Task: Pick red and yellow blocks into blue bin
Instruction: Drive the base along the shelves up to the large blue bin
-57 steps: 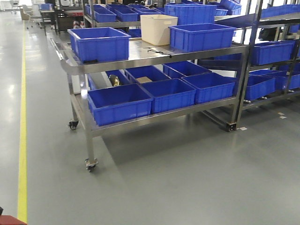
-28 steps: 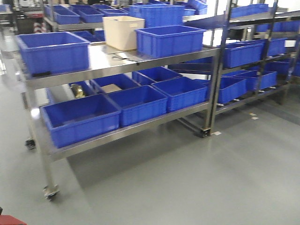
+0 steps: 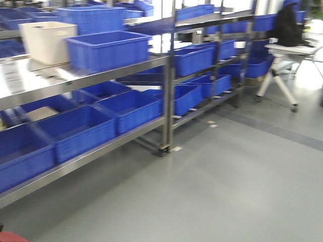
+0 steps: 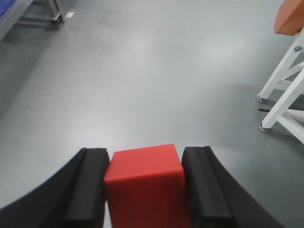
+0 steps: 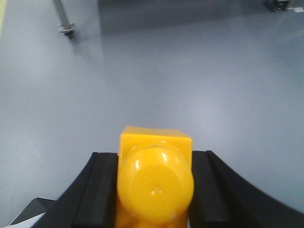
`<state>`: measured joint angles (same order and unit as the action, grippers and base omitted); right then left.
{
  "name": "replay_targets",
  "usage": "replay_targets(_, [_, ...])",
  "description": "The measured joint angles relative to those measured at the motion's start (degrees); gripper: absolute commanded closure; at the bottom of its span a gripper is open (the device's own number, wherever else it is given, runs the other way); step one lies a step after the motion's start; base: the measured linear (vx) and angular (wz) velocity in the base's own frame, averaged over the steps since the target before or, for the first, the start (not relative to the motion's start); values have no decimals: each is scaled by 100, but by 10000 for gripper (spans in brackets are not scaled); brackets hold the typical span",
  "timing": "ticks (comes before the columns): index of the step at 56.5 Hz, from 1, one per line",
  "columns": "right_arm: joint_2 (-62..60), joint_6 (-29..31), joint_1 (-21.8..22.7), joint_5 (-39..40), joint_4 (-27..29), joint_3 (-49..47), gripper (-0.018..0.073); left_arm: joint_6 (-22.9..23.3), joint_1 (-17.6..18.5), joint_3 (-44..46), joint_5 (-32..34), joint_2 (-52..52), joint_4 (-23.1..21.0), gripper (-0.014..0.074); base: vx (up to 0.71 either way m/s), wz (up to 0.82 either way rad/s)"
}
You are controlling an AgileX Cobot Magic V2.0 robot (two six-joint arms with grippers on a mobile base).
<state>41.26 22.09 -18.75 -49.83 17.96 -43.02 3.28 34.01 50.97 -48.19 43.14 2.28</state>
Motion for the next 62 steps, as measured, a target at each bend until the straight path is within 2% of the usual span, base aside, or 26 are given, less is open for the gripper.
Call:
replay_targets(16, [-13,0,0,0,-5,0,263,0,0,0,0,0,-5,362,45,-33])
replay_targets(62, [-13,0,0,-6,-5,0,263,0,0,0,-18,0,-5,362,49,-15])
